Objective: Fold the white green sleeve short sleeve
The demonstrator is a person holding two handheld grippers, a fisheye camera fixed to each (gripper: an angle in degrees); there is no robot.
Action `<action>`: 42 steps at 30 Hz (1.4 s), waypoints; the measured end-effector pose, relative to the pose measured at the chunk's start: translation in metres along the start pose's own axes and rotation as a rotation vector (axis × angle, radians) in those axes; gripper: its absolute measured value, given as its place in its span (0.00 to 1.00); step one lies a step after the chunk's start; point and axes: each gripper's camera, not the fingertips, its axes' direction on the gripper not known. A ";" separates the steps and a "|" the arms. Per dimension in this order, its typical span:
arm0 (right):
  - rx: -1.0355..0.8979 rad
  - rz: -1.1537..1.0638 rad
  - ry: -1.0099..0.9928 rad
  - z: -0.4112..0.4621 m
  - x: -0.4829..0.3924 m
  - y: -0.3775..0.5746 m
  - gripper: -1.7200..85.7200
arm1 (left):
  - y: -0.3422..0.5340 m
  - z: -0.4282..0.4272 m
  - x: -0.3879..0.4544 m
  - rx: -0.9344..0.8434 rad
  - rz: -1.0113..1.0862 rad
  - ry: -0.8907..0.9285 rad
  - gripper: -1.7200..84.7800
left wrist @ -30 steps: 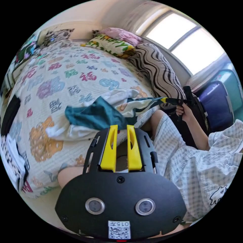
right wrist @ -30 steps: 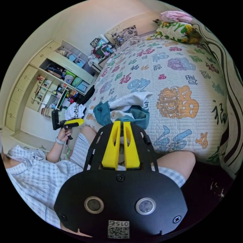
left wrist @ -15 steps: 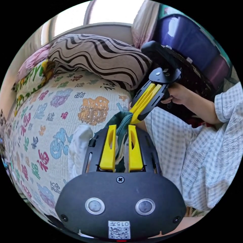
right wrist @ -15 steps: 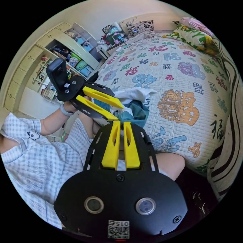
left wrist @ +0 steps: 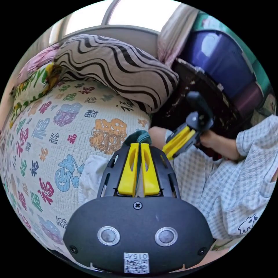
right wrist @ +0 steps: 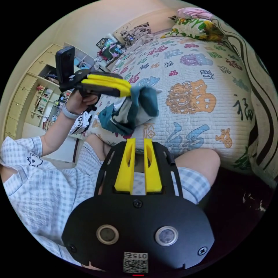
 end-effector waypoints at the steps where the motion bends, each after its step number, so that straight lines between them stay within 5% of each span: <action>1: 0.010 0.007 -0.018 0.008 -0.008 0.005 0.11 | 0.003 -0.016 0.000 0.061 -0.042 0.013 0.02; 8: 0.054 -0.106 -0.015 0.053 -0.073 -0.013 0.16 | 0.033 -0.106 0.036 0.301 -0.151 -0.058 0.01; 13: 0.018 -0.185 -0.031 0.076 -0.125 -0.015 0.07 | 0.071 -0.170 0.062 0.486 -0.258 -0.110 0.02; 21: 0.226 -0.338 0.135 0.020 -0.213 0.022 0.03 | 0.156 -0.285 0.126 0.838 -0.343 -0.227 0.01; 32: 0.848 -0.545 0.364 -0.162 -0.353 0.091 0.02 | 0.205 -0.409 0.284 1.279 -0.186 -0.592 0.01; 42: 1.500 -0.579 0.417 -0.230 -0.452 0.200 0.02 | 0.201 -0.459 0.413 1.622 0.079 -0.927 0.01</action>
